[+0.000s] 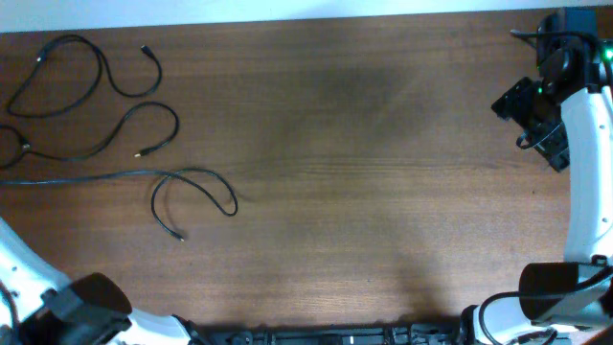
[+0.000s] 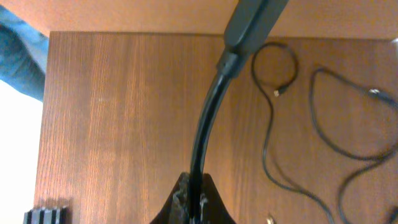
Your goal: Untangle cables
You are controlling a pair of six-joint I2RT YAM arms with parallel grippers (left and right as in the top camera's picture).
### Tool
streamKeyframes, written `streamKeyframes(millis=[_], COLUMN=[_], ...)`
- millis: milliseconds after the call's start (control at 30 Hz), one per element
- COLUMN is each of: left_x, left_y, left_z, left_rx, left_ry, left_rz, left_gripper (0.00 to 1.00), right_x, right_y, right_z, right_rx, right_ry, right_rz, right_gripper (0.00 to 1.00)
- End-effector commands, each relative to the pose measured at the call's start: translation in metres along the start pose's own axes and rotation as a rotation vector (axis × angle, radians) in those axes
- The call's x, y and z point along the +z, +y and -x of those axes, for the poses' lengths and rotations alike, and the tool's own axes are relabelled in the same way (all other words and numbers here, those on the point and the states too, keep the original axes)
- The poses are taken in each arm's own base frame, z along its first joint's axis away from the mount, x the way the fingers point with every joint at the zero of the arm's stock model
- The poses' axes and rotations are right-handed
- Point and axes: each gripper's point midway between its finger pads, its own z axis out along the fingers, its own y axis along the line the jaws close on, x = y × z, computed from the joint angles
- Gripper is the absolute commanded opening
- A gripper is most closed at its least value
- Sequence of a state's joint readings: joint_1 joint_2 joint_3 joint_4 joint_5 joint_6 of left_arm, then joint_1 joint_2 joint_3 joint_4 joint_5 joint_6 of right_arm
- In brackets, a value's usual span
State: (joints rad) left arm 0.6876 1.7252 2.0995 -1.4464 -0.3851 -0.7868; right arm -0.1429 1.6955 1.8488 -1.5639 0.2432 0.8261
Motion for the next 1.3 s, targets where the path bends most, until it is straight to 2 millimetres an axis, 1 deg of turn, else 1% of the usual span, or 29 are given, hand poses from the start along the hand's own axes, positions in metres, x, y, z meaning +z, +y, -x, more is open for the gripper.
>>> streamKeyframes(millis=[0, 133, 167, 200, 267, 300, 333, 367, 400, 433, 467, 500, 533, 567, 600, 633, 667, 700, 767, 800, 833, 867, 1000, 1033, 1100, 1167, 1200, 1233, 1267], left_x=[0.059, 0.113, 0.135, 0.147, 0.170, 0.173, 0.175, 0.178, 0.176, 0.170, 0.164, 0.149, 0.140, 0.138, 0.140, 0.148, 0.165, 0.175, 0.198, 0.214, 0.225, 0.236, 0.255, 0.257, 0.261, 0.267, 0.277, 0.280, 0.280], left_y=[-0.016, -0.023, -0.026, -0.024, -0.019, -0.018, -0.025, -0.046, -0.065, -0.082, -0.090, -0.102, -0.108, -0.107, -0.104, -0.098, -0.090, -0.082, -0.053, -0.043, -0.041, -0.036, -0.024, -0.024, -0.020, -0.017, -0.012, -0.008, -0.006], left_z=[-0.003, -0.003, -0.010, -0.015, -0.020, -0.021, -0.023, -0.030, -0.046, -0.067, -0.080, -0.107, -0.125, -0.137, -0.143, -0.151, -0.149, -0.148, -0.156, -0.157, -0.158, -0.164, -0.179, -0.181, -0.187, -0.193, -0.204, -0.207, -0.208], left_rx=[-0.015, 0.015, 0.031, 0.038, 0.041, 0.038, 0.064, 0.148, 0.208, 0.268, 0.314, 0.391, 0.460, 0.507, 0.526, 0.554, 0.544, 0.498, 0.335, 0.292, 0.280, 0.268, 0.258, 0.257, 0.260, 0.266, 0.277, 0.287, 0.297], left_ry=[-0.028, -0.060, -0.040, -0.022, 0.008, 0.016, 0.039, 0.100, 0.189, 0.294, 0.353, 0.472, 0.526, 0.544, 0.547, 0.534, 0.476, 0.454, 0.437, 0.405, 0.385, 0.382, 0.377, 0.373, 0.381, 0.397, 0.423, 0.428, 0.431], left_rz=[0.052, 0.163, 0.193, 0.215, 0.250, 0.248, 0.208, 0.090, -0.034, -0.155, -0.225, -0.344, -0.406, -0.386, -0.357, -0.301, -0.216, -0.154, 0.006, 0.038, 0.031, 0.031, 0.031, 0.028, 0.036, 0.049, 0.075, 0.090, 0.097], left_gripper=[0.00, 0.00, 0.09, 0.13, 0.34, 0.47, 0.63, 0.74, 0.75, 0.75, 0.75, 0.73, 0.71, 0.71, 0.71, 0.75, 0.86, 0.84, 0.84, 0.84, 0.86, 0.84, 0.84, 0.80, 0.75, 0.73, 0.63, 0.38, 0.25], right_x=[-0.002, -0.002, -0.002, -0.002, -0.002, -0.002, -0.002, -0.002, -0.002, -0.002, -0.002, -0.002, -0.002, -0.002, -0.002, -0.002, -0.002, -0.002, -0.002, -0.002, -0.002, -0.002, -0.002, -0.002, -0.002, -0.002, -0.002, -0.002, -0.002], right_y=[-0.003, -0.003, -0.003, -0.003, -0.003, -0.003, -0.003, -0.003, -0.003, -0.003, -0.003, -0.003, -0.003, -0.003, -0.003, -0.003, -0.003, -0.003, -0.003, -0.003, -0.003, -0.003, -0.003, -0.003, -0.003, -0.003, -0.003, -0.003, -0.003], right_z=[0.002, 0.002, 0.002, 0.002, 0.002, 0.002, 0.002, 0.002, 0.002, 0.002, 0.002, 0.002, 0.002, 0.002, 0.002, 0.002, 0.002, 0.002, 0.002, 0.002, 0.002, 0.002, 0.002, 0.002, 0.002, 0.002, 0.002, 0.002, 0.002], right_rx=[-0.004, -0.004, -0.004, -0.004, -0.004, -0.004, -0.004, -0.004, -0.004, -0.004, -0.004, -0.004, -0.004, -0.004, -0.004, -0.004, -0.005, -0.004, -0.004, -0.004, -0.004, -0.004, -0.004, -0.004, -0.004, -0.004, -0.004, -0.004, -0.004], right_ry=[-0.014, -0.014, -0.014, -0.014, -0.014, -0.014, -0.014, -0.014, -0.014, -0.014, -0.014, -0.014, -0.014, -0.014, -0.014, -0.014, -0.014, -0.014, -0.014, -0.014, -0.014, -0.014, -0.014, -0.014, -0.014, -0.014, -0.014, -0.014, -0.014], right_rz=[-0.009, -0.009, -0.009, -0.008, -0.009, -0.009, -0.009, -0.009, -0.009, -0.009, -0.008, -0.009, -0.009, -0.009, -0.009, -0.009, -0.009, -0.009, -0.009, -0.009, -0.009, -0.009, -0.009, -0.009, -0.009, -0.008, -0.009, -0.009, -0.009], right_gripper=[0.98, 0.98, 0.98, 0.98, 0.98, 0.98, 0.98, 0.98, 0.98, 0.98, 0.98, 0.99, 0.98, 0.98, 0.98, 0.98, 0.99, 0.98, 0.99, 0.98, 0.98, 0.98, 0.98, 0.98, 0.98, 0.98, 0.98, 0.98, 0.98])
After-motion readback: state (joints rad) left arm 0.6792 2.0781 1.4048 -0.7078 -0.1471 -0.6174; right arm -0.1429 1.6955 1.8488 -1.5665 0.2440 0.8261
